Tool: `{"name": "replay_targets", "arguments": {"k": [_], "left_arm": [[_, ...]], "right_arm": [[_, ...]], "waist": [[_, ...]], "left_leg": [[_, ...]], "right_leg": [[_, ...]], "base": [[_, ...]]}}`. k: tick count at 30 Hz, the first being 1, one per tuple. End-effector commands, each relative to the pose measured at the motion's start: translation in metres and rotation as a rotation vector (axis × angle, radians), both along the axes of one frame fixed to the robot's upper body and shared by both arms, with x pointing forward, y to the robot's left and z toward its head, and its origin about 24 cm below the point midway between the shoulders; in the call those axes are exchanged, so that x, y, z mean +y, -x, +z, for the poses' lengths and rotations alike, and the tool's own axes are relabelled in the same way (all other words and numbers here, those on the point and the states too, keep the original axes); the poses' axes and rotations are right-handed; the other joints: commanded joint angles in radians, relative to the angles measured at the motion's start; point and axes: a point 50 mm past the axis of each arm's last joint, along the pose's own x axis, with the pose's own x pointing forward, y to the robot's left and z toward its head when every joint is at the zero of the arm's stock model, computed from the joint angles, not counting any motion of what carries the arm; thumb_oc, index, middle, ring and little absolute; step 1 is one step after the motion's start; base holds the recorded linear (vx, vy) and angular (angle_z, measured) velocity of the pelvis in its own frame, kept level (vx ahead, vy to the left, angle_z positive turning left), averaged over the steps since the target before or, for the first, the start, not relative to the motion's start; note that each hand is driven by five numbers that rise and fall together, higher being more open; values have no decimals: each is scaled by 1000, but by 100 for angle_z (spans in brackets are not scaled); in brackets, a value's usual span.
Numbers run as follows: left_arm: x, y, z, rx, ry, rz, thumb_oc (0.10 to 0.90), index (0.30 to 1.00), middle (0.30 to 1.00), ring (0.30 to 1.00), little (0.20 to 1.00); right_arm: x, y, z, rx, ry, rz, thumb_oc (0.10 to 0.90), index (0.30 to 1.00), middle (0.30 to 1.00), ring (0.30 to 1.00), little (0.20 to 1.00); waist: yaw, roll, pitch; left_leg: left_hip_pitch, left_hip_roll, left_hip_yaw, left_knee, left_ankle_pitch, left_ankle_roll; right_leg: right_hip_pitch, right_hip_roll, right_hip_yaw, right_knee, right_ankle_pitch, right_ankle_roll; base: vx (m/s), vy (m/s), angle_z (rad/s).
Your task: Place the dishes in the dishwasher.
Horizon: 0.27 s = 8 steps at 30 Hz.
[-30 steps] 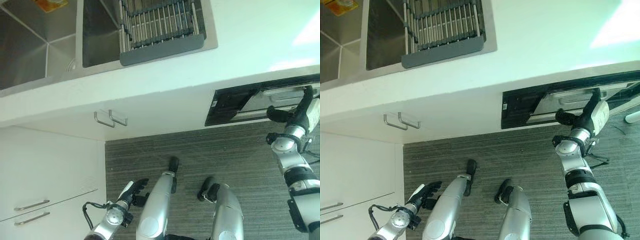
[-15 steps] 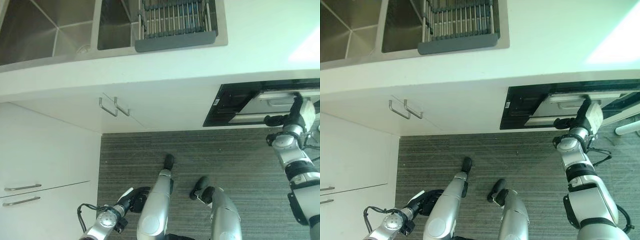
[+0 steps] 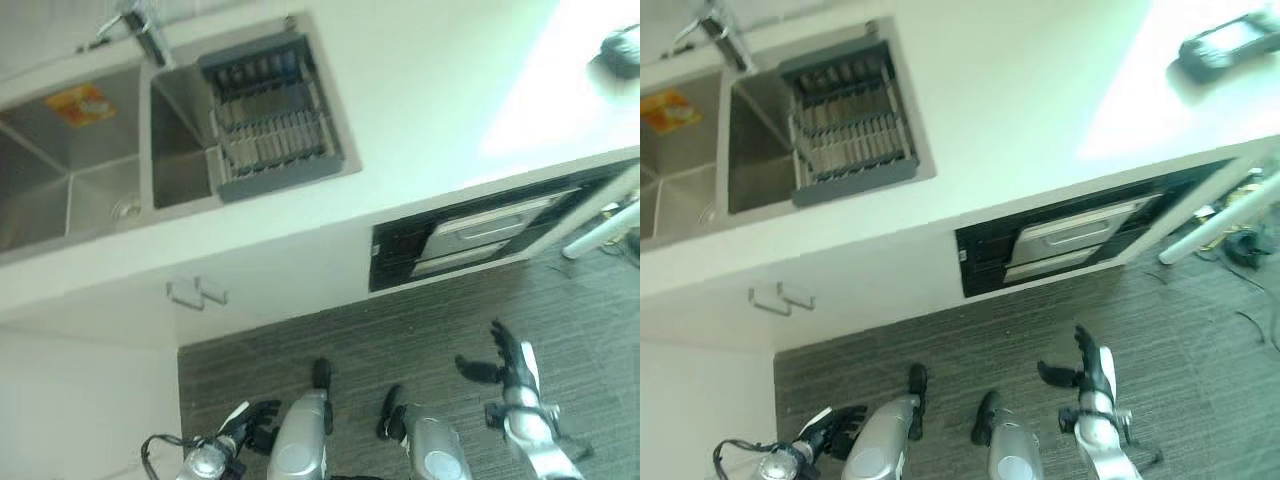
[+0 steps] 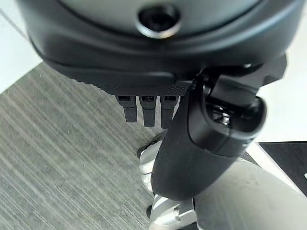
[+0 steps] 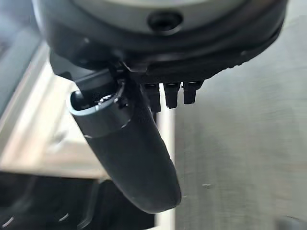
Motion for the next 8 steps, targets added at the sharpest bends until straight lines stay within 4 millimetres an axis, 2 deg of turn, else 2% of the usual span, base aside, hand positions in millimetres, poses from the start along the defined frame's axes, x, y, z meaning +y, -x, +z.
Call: {"name": "replay_targets", "arguments": {"k": [1, 5, 8], "left_arm": [[-47, -37, 14, -148, 188, -106, 800, 900, 900, 900, 900], [-46, -42, 9, -133, 75, -156, 800, 900, 900, 900, 900], [-43, -47, 7, -106, 77, -93, 800, 900, 900, 900, 900]], "right_arm": [[-4, -43, 30, -185, -21, 74, 800, 900, 900, 900, 900], [-3, -25, 10, -76, -28, 94, 800, 900, 900, 900, 900], [-2, -13, -6, 27, -43, 130, 800, 900, 900, 900, 900]], "waist": [[11, 12, -75], [-12, 12, -113], [-26, 11, -138]], "left_leg": [[-39, 9, 32, 169, -252, 4], [-8, 8, 52, 169, -275, 5], [12, 7, 69, 169, -290, 5]], "right_leg": [[100, -5, 40, -91, -80, 49], [104, -13, 43, -91, -87, 59], [90, -24, 50, -91, -86, 71]], "base": [[0, 8, -16], [-12, 15, -6], [-39, 44, -6]]}}
